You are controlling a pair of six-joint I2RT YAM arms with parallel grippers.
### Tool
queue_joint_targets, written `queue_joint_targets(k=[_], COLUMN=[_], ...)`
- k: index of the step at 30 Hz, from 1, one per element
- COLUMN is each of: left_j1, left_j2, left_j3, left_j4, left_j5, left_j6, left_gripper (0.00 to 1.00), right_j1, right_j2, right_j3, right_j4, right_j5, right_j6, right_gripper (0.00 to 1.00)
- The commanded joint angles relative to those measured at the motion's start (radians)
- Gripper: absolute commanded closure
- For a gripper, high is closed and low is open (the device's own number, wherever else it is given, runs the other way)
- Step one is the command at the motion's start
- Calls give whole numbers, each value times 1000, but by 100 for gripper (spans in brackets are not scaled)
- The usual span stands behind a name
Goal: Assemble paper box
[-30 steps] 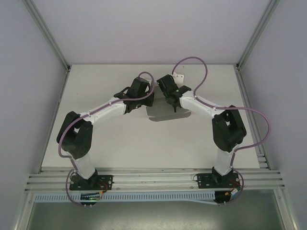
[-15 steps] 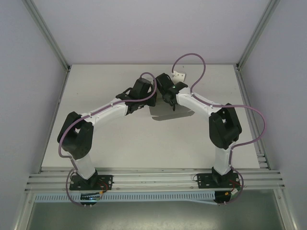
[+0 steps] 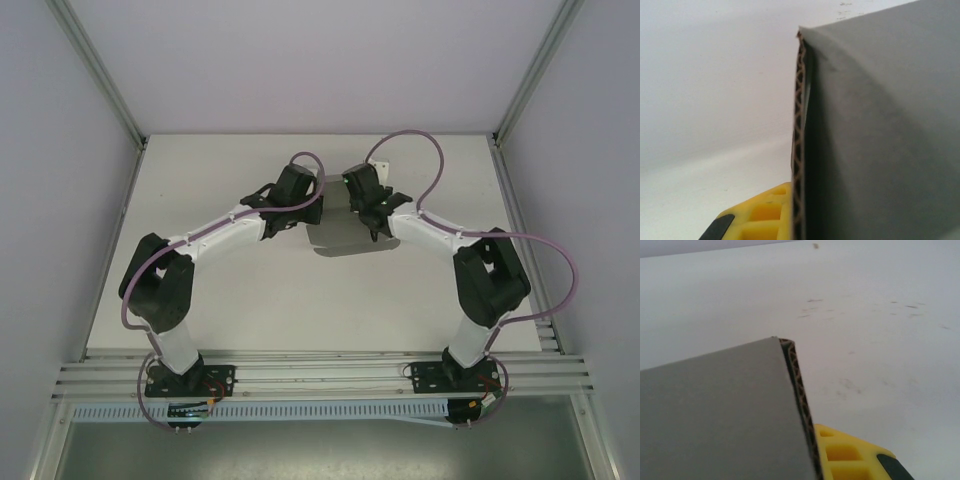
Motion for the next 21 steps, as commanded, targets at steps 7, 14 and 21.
queue_joint_targets(k=[7,14,21], left_j1=[52,52,53], left_j2=[-71,-63,-63], left_j3=[-3,6,19], left_j4=[-95,-95,-105], left_j5=[-63,-51,-47], left_j6=[-25,-17,-6], left_gripper=[100,100,100], right_j1=[-104,-104,-105], right_j2=[-186,-348,-436], right_j3=[-144,-214,-264], right_j4=[222,221,174], right_j5=[-355,-580,-561], right_j6=[-109,-137,-187], right_gripper=[43,1,1])
